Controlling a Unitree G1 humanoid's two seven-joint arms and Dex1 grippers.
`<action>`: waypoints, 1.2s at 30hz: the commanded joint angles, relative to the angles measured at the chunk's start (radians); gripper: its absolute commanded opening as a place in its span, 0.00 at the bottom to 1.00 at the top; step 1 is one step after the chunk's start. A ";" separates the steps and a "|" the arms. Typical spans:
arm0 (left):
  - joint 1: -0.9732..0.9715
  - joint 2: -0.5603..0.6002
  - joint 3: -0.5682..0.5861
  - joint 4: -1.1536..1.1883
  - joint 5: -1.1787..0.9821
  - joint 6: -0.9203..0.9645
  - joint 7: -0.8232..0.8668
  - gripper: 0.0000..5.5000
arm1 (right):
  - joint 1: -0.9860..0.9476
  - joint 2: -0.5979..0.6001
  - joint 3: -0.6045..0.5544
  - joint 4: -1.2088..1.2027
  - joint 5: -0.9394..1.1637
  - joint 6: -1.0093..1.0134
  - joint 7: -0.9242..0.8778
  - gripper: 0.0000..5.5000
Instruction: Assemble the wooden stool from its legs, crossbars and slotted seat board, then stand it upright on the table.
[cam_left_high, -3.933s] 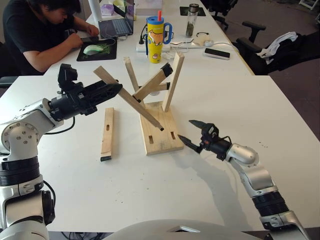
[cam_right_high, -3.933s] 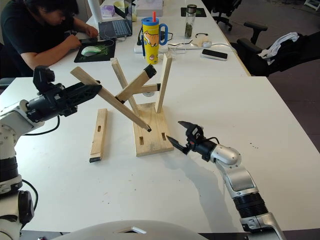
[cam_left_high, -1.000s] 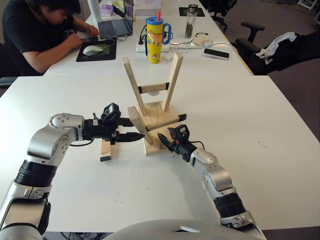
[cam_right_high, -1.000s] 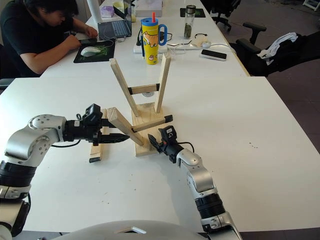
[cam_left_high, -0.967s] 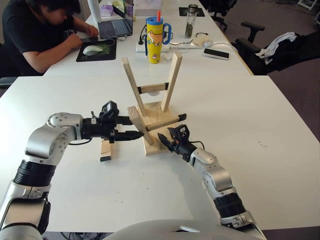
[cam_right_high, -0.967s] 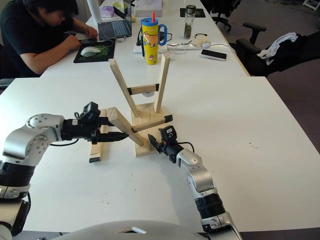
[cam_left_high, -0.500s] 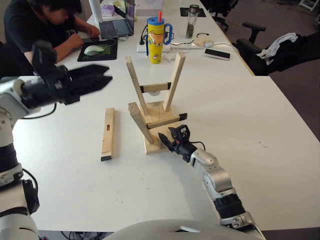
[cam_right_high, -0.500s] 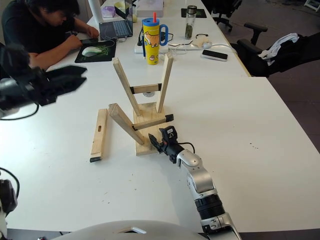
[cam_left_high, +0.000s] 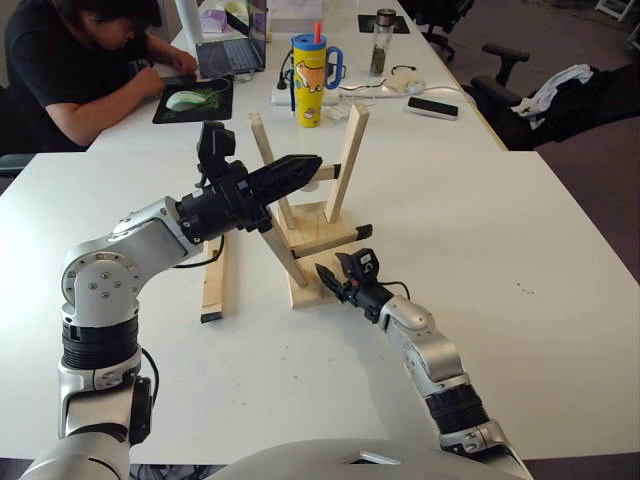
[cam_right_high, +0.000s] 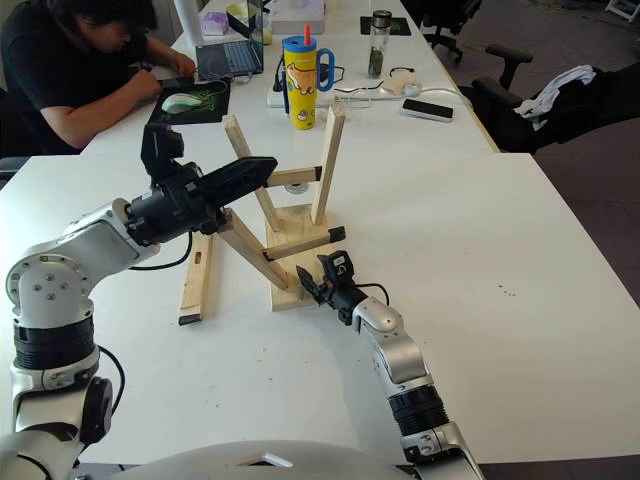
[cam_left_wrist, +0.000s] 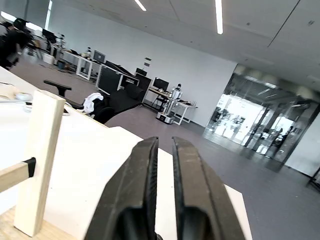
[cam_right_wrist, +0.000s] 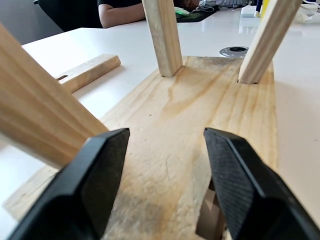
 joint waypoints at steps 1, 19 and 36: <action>0.090 0.019 -0.121 0.099 0.243 -0.017 0.020 0.00 | 0.054 -0.010 0.014 0.094 -0.030 0.084 -0.010 0.51; 0.145 -0.052 0.169 0.233 0.498 -0.294 0.150 0.26 | 0.131 -0.091 0.004 -0.110 -0.034 -0.015 0.051 0.51; 0.573 -0.211 0.054 -0.081 0.803 -0.280 0.368 0.61 | 0.297 -0.351 -0.107 -0.420 0.047 0.148 0.205 0.51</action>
